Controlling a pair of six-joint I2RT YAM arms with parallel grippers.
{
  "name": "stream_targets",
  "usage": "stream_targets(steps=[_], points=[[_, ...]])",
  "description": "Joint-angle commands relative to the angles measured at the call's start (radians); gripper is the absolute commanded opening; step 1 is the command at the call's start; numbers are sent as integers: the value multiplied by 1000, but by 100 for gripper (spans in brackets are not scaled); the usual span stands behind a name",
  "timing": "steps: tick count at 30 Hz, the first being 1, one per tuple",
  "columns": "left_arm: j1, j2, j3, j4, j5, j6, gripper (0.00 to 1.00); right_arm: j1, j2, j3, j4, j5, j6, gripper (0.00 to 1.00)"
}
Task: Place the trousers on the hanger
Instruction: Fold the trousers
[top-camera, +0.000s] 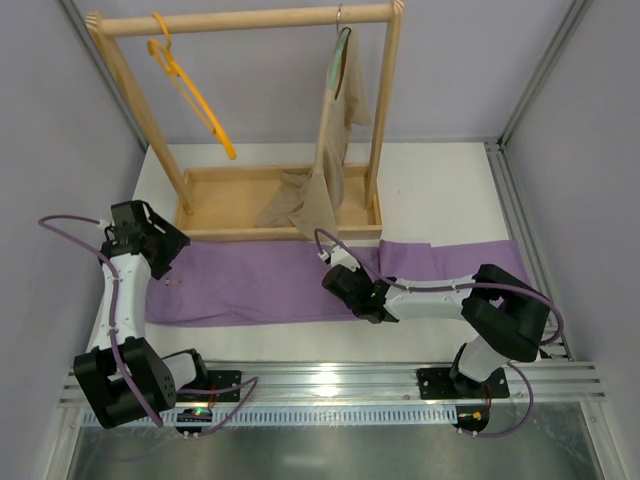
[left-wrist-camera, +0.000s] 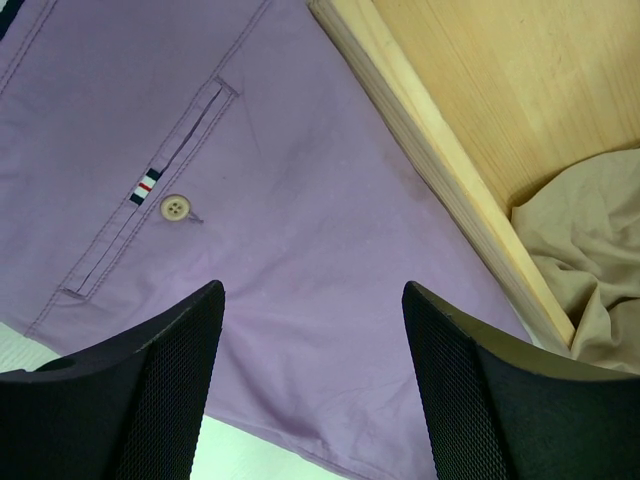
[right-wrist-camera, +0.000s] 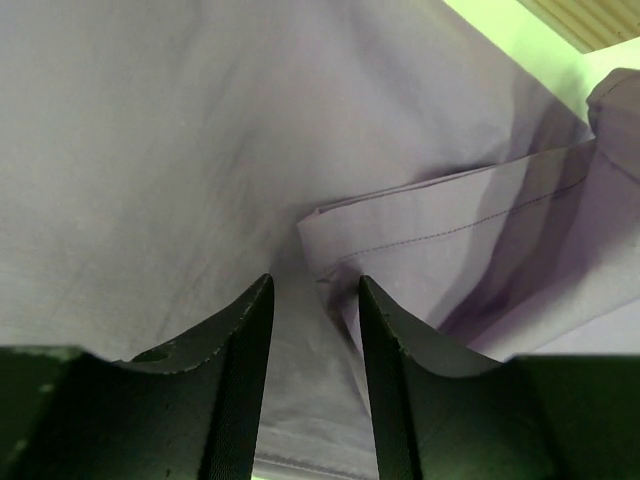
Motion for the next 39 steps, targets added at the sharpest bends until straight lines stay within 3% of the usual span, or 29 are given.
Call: stream_targets(steps=[1, 6, 9, 10, 14, 21, 29, 39], points=[[5, -1, 5, -5, -17, 13, 72, -3, 23, 47, 20, 68, -25, 42], [5, 1, 5, 0, -11, 2, 72, -3, 62, 71, 9, 121, -45, 40], [5, -2, 5, 0, -11, 0, 72, -3, 76, 85, 9, 132, -53, 32], [7, -2, 4, 1, -14, 0, 72, -4, 76, 88, 7, 131, -57, 22], [5, -1, -4, 7, -18, -1, 72, 28, 51, 99, -20, 160, -85, 4], [4, 9, -44, 44, 12, -18, 72, 137, -41, 85, -13, 181, -137, 4], [5, 16, -29, 41, 18, -27, 72, 193, -64, 33, 61, 95, -137, 4], [5, 15, -33, 53, 32, -36, 72, 263, -88, -88, 274, 9, -74, 4]])
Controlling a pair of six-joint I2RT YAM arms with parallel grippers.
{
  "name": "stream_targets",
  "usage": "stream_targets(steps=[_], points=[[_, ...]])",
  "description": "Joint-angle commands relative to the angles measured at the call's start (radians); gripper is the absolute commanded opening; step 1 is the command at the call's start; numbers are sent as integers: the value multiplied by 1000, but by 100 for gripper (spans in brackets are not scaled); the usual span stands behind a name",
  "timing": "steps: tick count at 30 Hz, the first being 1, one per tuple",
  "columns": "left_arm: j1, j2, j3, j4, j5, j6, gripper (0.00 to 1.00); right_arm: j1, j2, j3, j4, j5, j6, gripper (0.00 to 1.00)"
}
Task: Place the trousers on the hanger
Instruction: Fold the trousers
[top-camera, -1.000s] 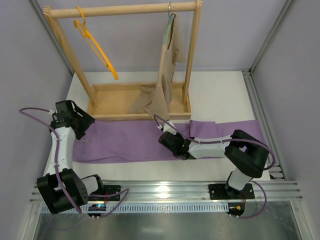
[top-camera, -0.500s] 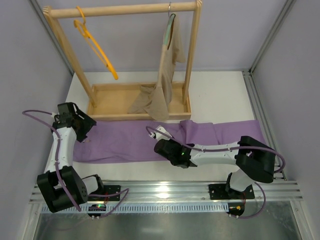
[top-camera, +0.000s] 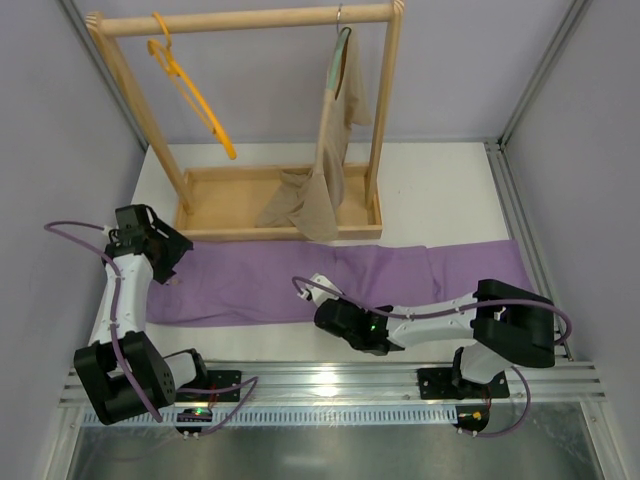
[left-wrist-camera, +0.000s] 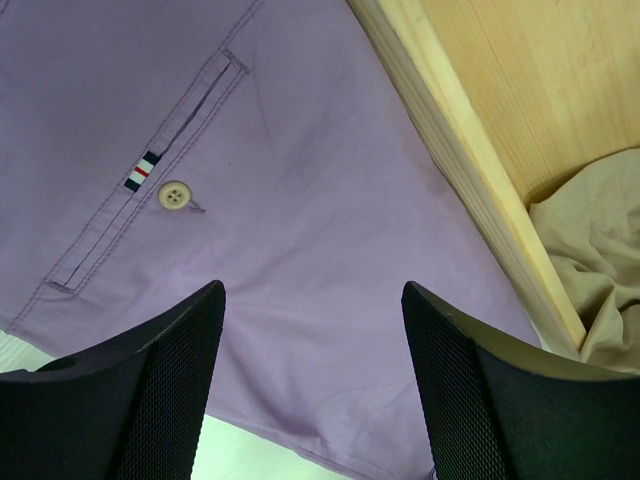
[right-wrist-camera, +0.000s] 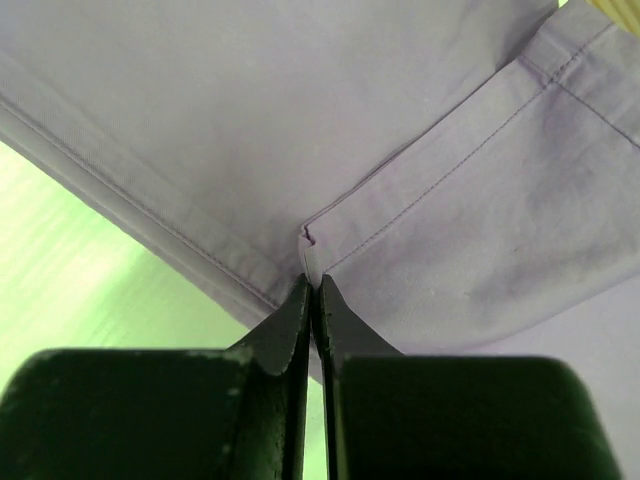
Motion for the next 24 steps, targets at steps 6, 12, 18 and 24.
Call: stream_targets(steps=[6, 12, 18, 24], points=[[4, -33, -18, 58, 67, 19, 72, 17, -61, -29, 181, -4, 114, 34], [-5, -89, -77, 101, 165, 68, 72, 16, -233, -73, 75, 72, 386, 39], [-38, -171, -110, 98, 289, 99, 72, -41, -328, 16, -394, 188, 743, 39], [-202, -277, -193, 207, 412, 19, 71, -252, -477, -70, -331, 29, 717, 38]])
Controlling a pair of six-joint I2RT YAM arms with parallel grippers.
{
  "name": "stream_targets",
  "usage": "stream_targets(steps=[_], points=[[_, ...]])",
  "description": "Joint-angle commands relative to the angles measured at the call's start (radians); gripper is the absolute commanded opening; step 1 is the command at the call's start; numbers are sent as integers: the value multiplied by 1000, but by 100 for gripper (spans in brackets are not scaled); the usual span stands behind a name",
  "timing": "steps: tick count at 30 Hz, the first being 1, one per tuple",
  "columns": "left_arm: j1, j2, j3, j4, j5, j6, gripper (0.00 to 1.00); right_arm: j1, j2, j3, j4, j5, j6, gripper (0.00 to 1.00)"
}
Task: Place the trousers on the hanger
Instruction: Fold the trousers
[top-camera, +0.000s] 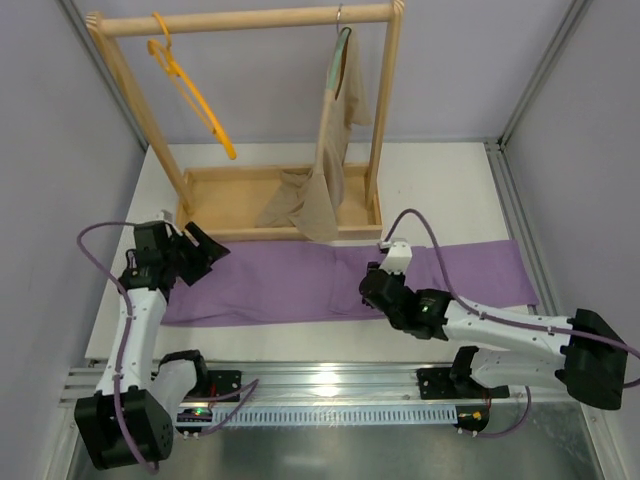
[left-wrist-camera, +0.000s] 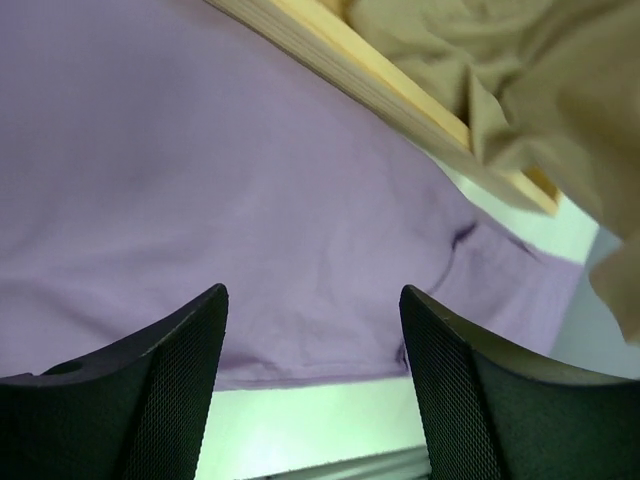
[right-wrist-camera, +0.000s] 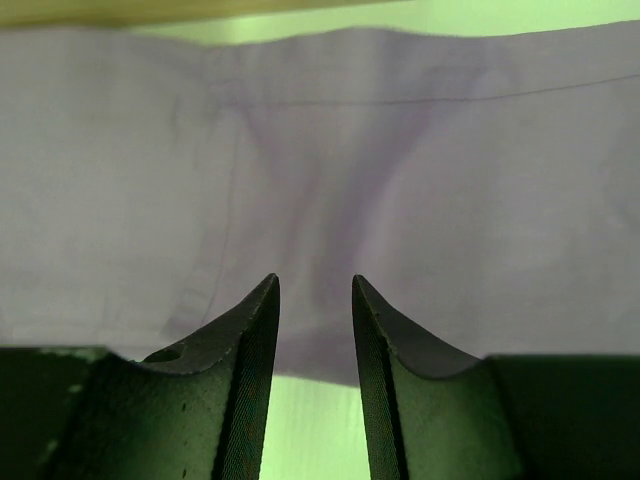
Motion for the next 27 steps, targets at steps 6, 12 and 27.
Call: stream_targets(steps=[6, 12, 27], points=[[-502, -29, -46, 138, -94, -119, 68, -294, -195, 17, -148, -107, 58, 39], [-833, 138, -72, 308, -246, -256, 63, -525, -215, 66, -200, -226, 14, 38], [-1090, 577, -32, 653, -405, -469, 63, -583, -290, 33, -133, -362, -90, 38]])
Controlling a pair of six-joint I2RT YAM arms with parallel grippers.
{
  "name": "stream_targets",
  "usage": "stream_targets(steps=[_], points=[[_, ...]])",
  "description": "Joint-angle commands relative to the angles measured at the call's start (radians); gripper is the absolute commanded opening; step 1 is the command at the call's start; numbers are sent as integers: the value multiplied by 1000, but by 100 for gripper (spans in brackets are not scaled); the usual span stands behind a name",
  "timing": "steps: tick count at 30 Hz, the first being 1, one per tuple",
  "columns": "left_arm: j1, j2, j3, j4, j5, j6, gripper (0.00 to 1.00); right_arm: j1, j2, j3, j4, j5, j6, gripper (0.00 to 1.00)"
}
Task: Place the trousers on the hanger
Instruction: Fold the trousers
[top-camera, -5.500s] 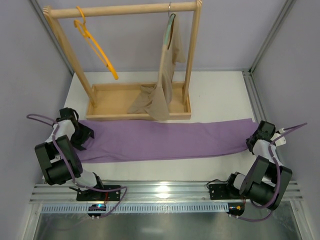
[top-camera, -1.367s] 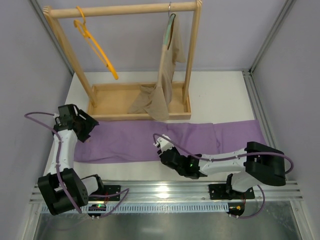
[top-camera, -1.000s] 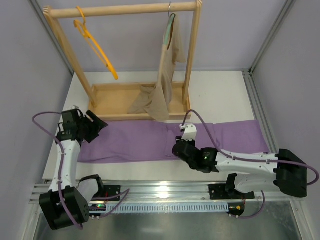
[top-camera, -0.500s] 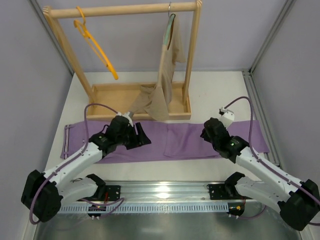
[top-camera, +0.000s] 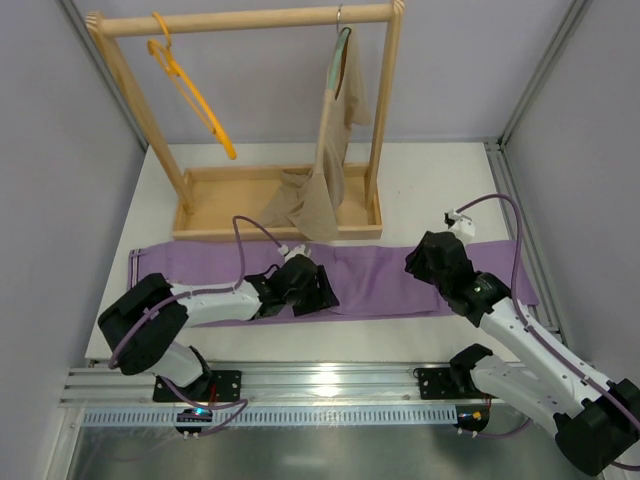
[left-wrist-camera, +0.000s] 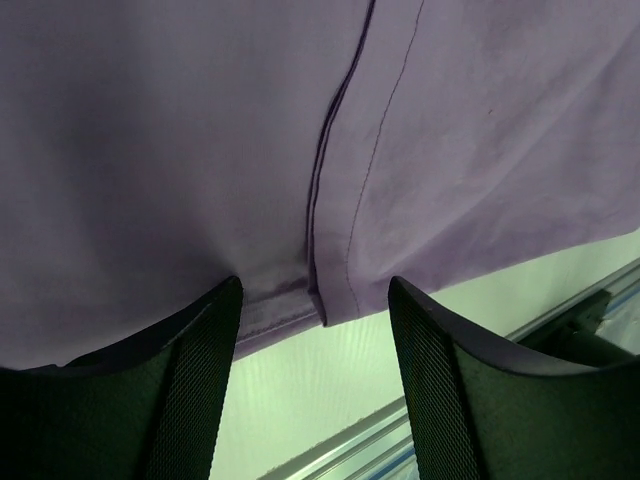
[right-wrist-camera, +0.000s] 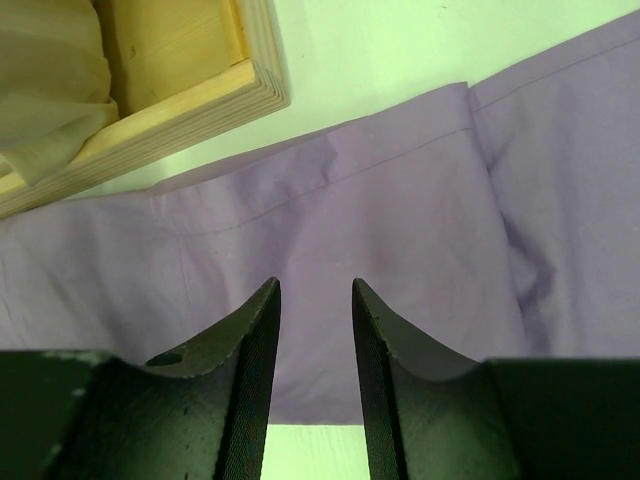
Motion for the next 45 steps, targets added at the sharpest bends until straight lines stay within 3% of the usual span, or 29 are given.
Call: stream_targets(steps=[1, 7, 9, 13, 16, 22, 30, 35, 38, 41, 43, 45], points=[[-11, 60, 27, 121, -59, -64, 63, -5, -26, -14, 43, -42, -43, 38], [-15, 94, 24, 186, -62, -99, 51, -5, -37, -59, 60, -49, -46, 38], [-18, 86, 22, 196, -62, -104, 41, -5, -35, -68, 63, -48, -47, 38], [-32, 75, 44, 158, -59, -101, 12, -6, -23, -91, 98, -55, -40, 38], [-40, 57, 48, 129, -74, -105, 0, -5, 5, -105, 127, -74, -34, 38], [-46, -18, 21, 98, -114, -125, 0, -5, 121, -116, 237, -170, -66, 38], [-83, -83, 4, 37, -171, -131, 0, -2, 339, 30, 321, -339, -150, 46], [-91, -68, -9, -15, -203, -154, 0, 0, 390, 61, 298, -335, -149, 47], [-91, -63, -15, -55, -225, -170, 1, -3, 368, 53, 214, -228, -101, 47], [-91, -74, -15, -103, -245, -191, 6, -29, 299, 27, 78, -37, 12, 46], [-91, -86, -7, -136, -257, -193, 13, -81, 208, -45, 74, -31, 80, 43], [-91, -110, 4, -164, -269, -191, 27, -101, 152, -88, 48, -22, 112, 42]])
